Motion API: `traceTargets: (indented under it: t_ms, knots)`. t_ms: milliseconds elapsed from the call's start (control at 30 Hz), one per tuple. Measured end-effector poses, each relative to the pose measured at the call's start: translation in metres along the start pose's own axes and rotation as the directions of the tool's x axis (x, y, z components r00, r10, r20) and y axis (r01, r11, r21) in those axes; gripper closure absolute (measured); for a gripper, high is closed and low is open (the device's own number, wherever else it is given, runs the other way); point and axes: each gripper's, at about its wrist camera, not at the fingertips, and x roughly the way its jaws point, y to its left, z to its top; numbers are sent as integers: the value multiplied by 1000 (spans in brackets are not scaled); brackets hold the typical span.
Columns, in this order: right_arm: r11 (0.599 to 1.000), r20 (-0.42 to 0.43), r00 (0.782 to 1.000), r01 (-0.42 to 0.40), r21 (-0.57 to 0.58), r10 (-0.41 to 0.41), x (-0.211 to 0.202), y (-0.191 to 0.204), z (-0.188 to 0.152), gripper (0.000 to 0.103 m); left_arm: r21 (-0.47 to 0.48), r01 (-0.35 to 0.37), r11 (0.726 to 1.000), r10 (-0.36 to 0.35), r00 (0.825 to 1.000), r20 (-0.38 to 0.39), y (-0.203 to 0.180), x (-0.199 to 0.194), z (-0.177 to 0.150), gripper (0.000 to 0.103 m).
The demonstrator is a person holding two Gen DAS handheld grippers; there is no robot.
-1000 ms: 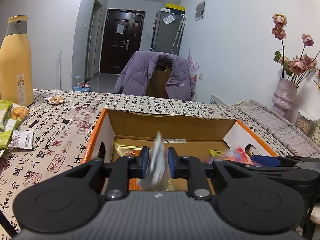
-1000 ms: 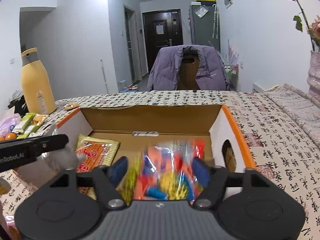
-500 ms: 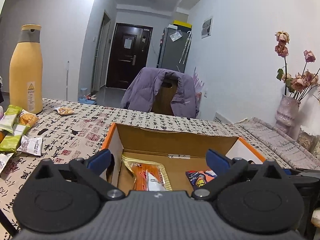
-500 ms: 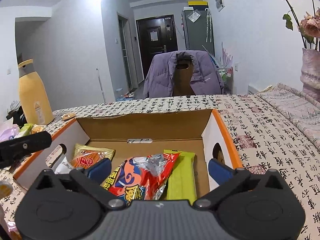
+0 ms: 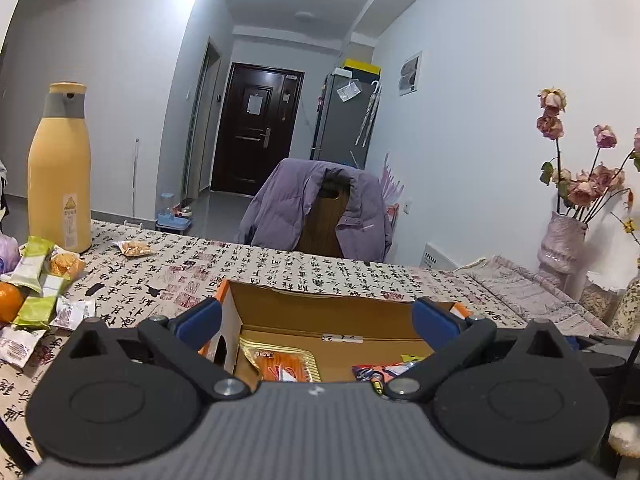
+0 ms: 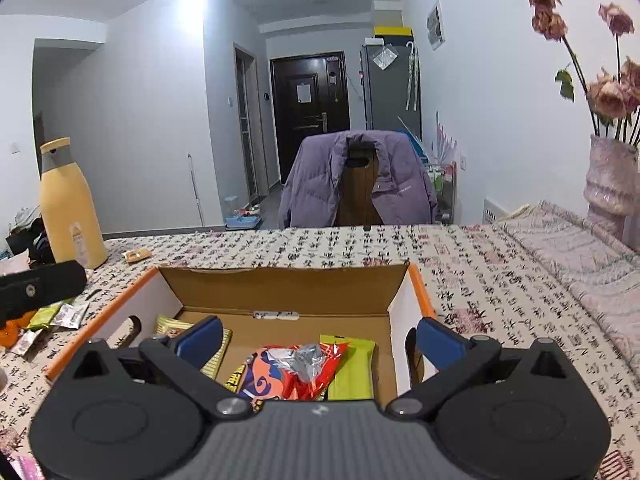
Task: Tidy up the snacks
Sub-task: 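Move both tools back toward the remaining snack pile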
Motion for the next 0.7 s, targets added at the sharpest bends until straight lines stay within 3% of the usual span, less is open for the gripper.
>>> traceTargets:
  t_ms: [333,700]
  knots:
    - [1000,36,999,-6,-19,7,-55,-1,-5,0,-8,14,1000,-14,1000,3,4,-41,-7,0]
    - [1000,-6,1000,8,-30,-8,-100,-18,-53,0,28,16,999,-14,998,-60,14,-79,-43,0]
